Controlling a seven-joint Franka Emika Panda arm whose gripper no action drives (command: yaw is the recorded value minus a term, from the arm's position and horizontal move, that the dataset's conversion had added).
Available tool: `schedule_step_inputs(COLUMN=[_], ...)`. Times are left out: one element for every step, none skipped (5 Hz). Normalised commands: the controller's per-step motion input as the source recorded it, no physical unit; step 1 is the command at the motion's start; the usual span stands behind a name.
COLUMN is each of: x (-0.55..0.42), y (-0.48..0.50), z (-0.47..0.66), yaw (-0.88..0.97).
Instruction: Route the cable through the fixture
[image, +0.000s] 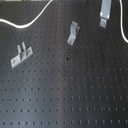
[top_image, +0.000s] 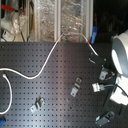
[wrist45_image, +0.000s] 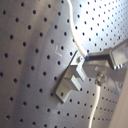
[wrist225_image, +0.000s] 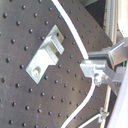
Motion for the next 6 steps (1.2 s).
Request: schedule_step_inputs(x=[0.002,0.238,0.003,-0.218,0.030,-0.071], y=[-0.002,0.129,0.014,-0.172,-0.037,-0.247], z=[0.03,0.34,0.40,0.46,0.00,0.04], yaw=[0.00,-0.18,-0.43,-0.27,0.00,0.00])
